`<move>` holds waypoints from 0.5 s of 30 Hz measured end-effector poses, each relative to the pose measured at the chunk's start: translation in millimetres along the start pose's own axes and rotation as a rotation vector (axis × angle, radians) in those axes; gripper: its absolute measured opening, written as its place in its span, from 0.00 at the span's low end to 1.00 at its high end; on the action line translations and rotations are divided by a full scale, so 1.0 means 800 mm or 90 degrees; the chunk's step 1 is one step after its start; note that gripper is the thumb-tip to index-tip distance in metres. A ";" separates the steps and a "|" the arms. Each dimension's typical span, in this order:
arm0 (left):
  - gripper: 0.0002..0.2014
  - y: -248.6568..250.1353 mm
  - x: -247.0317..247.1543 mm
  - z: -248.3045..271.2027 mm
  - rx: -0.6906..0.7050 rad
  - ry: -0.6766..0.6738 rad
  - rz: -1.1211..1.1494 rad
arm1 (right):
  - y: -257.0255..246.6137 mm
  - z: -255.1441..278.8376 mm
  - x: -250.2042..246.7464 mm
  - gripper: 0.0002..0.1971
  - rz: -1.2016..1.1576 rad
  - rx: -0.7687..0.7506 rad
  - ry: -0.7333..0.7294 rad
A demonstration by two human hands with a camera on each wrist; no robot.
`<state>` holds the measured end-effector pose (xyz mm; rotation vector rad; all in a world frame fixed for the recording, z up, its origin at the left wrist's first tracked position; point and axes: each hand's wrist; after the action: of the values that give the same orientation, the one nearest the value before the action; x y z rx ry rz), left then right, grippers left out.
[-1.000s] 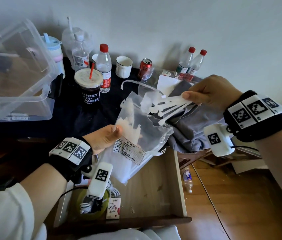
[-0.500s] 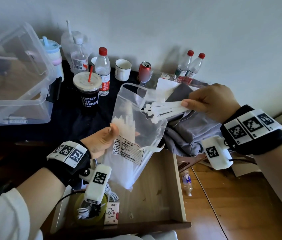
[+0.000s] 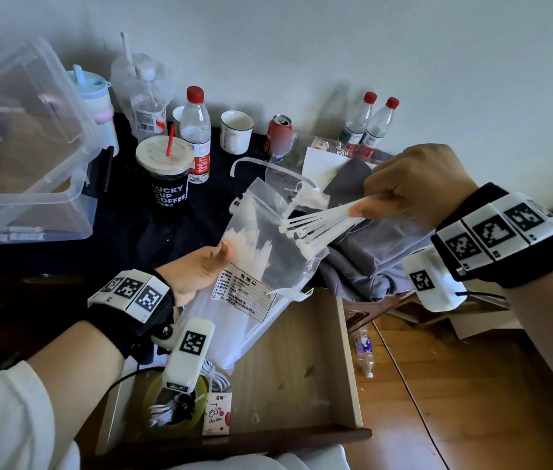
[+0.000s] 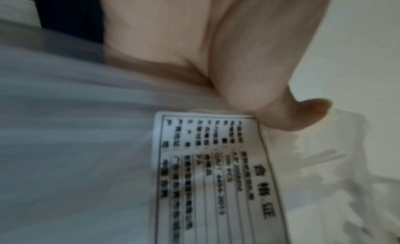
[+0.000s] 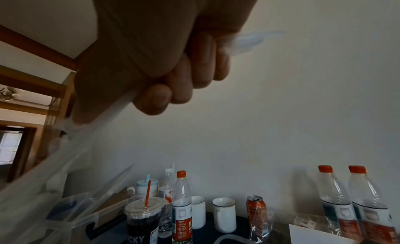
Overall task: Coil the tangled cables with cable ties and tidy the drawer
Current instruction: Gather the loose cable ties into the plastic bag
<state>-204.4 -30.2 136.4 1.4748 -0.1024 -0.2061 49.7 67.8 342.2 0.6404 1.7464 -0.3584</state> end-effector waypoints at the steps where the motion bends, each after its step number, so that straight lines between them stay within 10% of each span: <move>1: 0.43 -0.010 -0.003 -0.004 -0.008 0.018 -0.012 | -0.001 -0.001 0.001 0.20 -0.008 0.001 -0.002; 8: 0.56 -0.007 -0.007 -0.003 -0.053 -0.028 -0.008 | -0.001 -0.005 0.007 0.27 0.038 -0.012 0.010; 15: 0.43 0.016 0.002 0.006 -0.019 0.046 -0.086 | 0.011 -0.007 0.013 0.31 0.068 -0.050 -0.084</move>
<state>-202.7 -33.9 149.7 1.4585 0.0587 -0.2617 48.8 80.0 334.8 0.6373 1.5861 -0.2507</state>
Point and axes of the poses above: each hand's wrist, its own z-axis away from the middle knuckle, its own x-axis out of the palm, y = z × x, and after that the axes turned 9 degrees about x, right-handed
